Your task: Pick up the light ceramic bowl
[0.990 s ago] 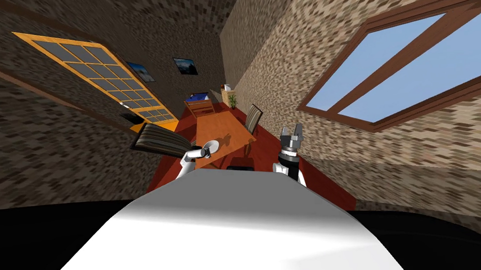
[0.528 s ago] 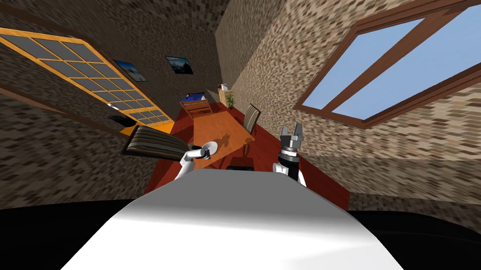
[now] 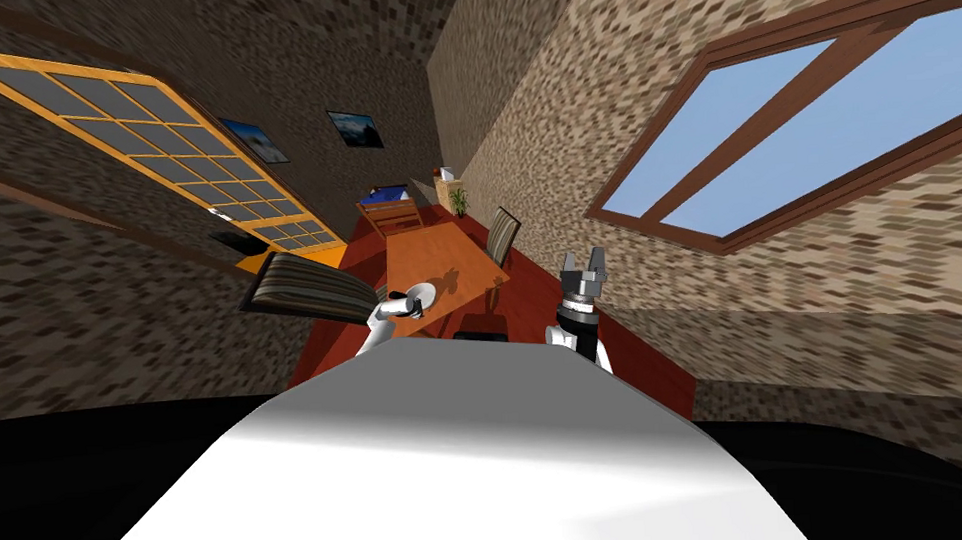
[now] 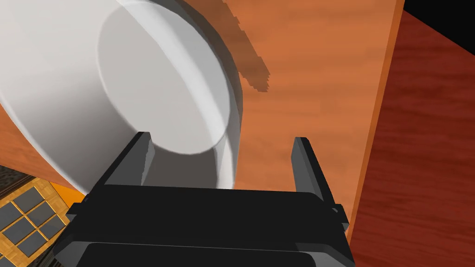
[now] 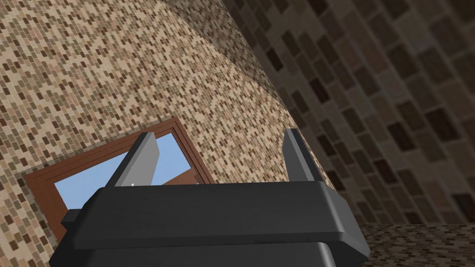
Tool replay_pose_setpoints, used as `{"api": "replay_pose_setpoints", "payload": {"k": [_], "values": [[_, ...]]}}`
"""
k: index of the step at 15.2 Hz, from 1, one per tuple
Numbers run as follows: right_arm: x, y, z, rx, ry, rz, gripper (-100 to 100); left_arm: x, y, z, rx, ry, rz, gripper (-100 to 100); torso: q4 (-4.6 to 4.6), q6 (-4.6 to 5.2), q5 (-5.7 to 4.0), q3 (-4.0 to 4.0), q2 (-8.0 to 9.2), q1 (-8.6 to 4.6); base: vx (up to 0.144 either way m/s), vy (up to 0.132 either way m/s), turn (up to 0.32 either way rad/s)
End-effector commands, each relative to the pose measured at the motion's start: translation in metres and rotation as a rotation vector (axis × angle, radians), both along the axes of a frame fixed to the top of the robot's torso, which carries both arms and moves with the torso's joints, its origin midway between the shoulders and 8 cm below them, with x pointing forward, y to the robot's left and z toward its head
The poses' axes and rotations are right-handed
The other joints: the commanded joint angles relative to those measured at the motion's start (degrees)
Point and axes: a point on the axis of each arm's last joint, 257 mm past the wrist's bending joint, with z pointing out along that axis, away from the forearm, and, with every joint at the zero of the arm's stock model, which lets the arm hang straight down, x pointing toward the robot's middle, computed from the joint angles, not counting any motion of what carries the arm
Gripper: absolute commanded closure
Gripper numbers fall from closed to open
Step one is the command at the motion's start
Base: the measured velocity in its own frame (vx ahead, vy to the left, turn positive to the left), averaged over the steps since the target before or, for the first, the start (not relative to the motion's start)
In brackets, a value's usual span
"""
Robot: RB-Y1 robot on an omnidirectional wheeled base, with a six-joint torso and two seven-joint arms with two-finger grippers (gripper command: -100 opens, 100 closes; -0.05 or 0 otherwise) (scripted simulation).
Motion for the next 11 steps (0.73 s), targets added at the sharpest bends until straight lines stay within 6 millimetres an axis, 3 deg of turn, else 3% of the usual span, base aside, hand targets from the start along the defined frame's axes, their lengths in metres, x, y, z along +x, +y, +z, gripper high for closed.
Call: {"api": "replay_pose_setpoints", "payload": {"k": [1, 2, 6, 11], "values": [[0.0, 0.0, 0.0, 0.0, 0.0, 0.0, 0, 0.0, 0.0, 0.0, 0.0, 0.0, 0.0, -100, 0.0, 0.0, 0.0, 0.0, 0.0, 0.0, -0.005, 0.011, -0.012], [0.0, 0.0, 0.0, 0.0, 0.0, 0.0, 0, 0.001, 0.0, -0.001, 0.0, -0.001, 0.0, 100, 0.0, -0.01, -0.01, -0.01, -0.01, -0.02, 0.0, 0.0, 0.0], [0.0, 0.0, 0.0, 0.0, 0.0, 0.0, 0, 0.0, 0.0, -0.001, 0.0, 0.001, 0.0, 100, 0.02, -0.01, -0.02, -0.01, -0.04, -0.05, 0.0, 0.0, 0.0], [0.0, 0.0, 0.0, 0.0, 0.0, 0.0, 0, -0.006, 0.003, 0.013, 0.0, 0.0, -0.009, 100, 0.07, -0.03, -0.11, 0.02, -0.05, -0.21, 0.016, -0.019, 0.034]]}}
